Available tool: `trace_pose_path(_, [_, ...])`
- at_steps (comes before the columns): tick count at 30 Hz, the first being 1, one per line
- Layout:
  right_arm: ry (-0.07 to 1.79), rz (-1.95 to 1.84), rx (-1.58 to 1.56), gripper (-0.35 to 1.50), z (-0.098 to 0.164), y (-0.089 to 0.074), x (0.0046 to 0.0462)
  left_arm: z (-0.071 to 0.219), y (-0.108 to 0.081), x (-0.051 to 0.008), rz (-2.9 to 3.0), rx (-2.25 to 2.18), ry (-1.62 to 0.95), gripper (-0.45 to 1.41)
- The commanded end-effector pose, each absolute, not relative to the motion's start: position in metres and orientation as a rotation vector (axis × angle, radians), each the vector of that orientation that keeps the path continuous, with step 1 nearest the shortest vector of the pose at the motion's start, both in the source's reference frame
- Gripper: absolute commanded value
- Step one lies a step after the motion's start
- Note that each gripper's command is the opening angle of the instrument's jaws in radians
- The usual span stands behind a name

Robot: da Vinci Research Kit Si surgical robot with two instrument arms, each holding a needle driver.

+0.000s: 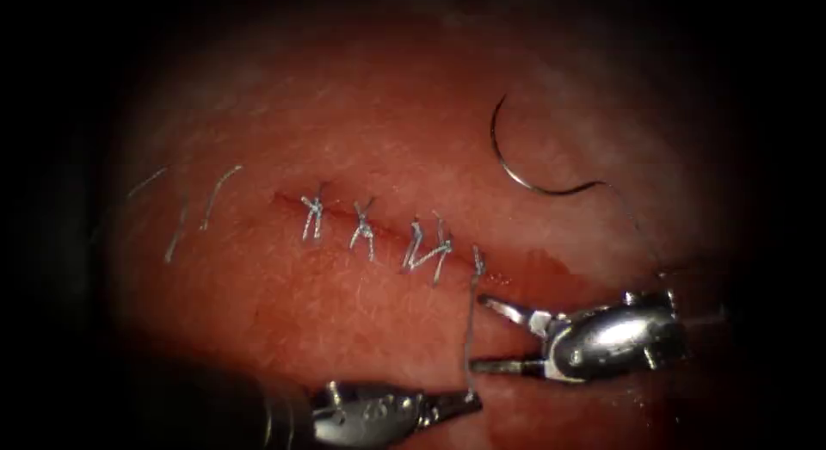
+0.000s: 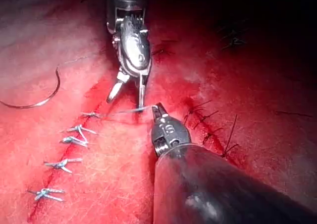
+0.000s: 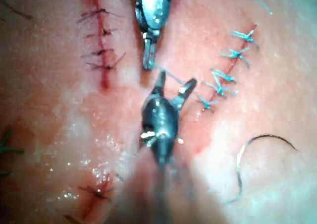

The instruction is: Wound Closure

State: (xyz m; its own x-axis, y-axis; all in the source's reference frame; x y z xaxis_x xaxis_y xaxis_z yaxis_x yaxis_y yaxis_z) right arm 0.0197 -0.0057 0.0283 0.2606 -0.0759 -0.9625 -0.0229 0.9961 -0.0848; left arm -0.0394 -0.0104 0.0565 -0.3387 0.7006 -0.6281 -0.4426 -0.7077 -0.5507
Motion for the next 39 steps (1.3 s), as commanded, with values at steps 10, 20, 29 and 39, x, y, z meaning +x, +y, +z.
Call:
trace_pose_path(10, [1.282,-0.065,-0.187,1.16,0.0301,-0.0065,0.0217,0.0565,-0.012,-0.0402,2.084,-1.165,-0.372,-0.45])
trace_pose_path(20, [1.268,-0.062,-0.206,1.16,0.0314,-0.0059,0.0226,0.0564,-0.0122,-0.0405,2.083,-1.164,-0.369,-0.45])
trace_pose_path(29, [1.26,-0.056,-0.216,1.16,0.0321,-0.0055,0.0241,0.0566,-0.0124,-0.0407,2.089,-1.168,-0.365,-0.45])
trace_pose_path(39, [1.258,-0.059,-0.222,1.13,0.033,-0.0055,0.0246,0.0566,-0.0124,-0.0407,2.09,-1.17,-0.368,-0.45])
